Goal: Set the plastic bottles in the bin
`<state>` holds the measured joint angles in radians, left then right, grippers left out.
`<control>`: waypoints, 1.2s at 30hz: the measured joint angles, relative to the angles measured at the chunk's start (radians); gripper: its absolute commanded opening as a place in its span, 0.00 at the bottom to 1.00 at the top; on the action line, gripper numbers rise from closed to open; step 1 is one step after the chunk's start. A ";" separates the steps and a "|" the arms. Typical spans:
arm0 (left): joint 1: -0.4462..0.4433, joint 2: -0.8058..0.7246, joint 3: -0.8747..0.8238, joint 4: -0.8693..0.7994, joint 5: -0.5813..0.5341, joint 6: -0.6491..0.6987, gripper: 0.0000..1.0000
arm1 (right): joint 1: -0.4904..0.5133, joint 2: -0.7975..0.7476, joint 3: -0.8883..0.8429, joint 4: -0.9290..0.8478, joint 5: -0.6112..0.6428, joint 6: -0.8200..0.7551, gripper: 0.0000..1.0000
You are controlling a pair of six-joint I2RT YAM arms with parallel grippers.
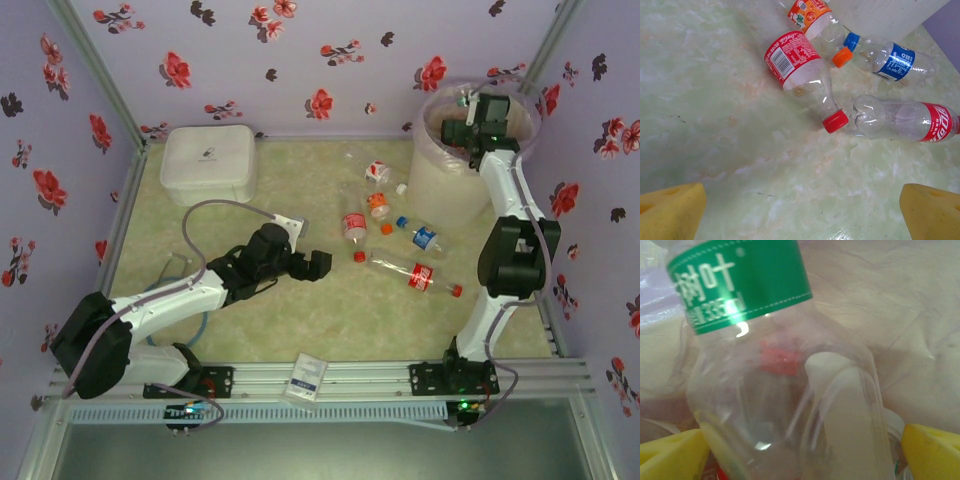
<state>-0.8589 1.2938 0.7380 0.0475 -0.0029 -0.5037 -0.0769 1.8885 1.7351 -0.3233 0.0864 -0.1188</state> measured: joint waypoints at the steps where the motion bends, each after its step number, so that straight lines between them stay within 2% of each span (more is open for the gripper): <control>1: 0.000 0.000 0.000 0.000 0.000 0.000 1.00 | 0.000 -0.009 0.000 -0.008 0.002 0.000 0.99; 7: 0.000 0.011 0.017 -0.010 0.000 -0.011 1.00 | 0.000 -0.120 -0.014 -0.022 0.030 0.008 0.99; 14: 0.000 0.095 0.108 -0.019 -0.005 -0.022 1.00 | 0.029 -0.358 -0.161 0.068 0.105 0.003 0.99; 23: 0.000 0.348 0.364 -0.027 -0.021 -0.054 1.00 | 0.113 -0.554 -0.348 0.108 0.146 0.050 1.00; 29: 0.000 0.551 0.527 -0.065 -0.024 -0.071 1.00 | 0.164 -0.748 -0.423 -0.034 0.055 0.211 1.00; 36: 0.000 0.746 0.669 -0.135 -0.023 -0.071 1.00 | 0.164 -0.916 -0.544 -0.168 -0.165 0.363 0.99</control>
<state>-0.8589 2.0399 1.4071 -0.0879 -0.0261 -0.5743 0.0872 0.9722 1.1908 -0.4911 -0.0784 0.2443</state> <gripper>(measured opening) 0.997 0.996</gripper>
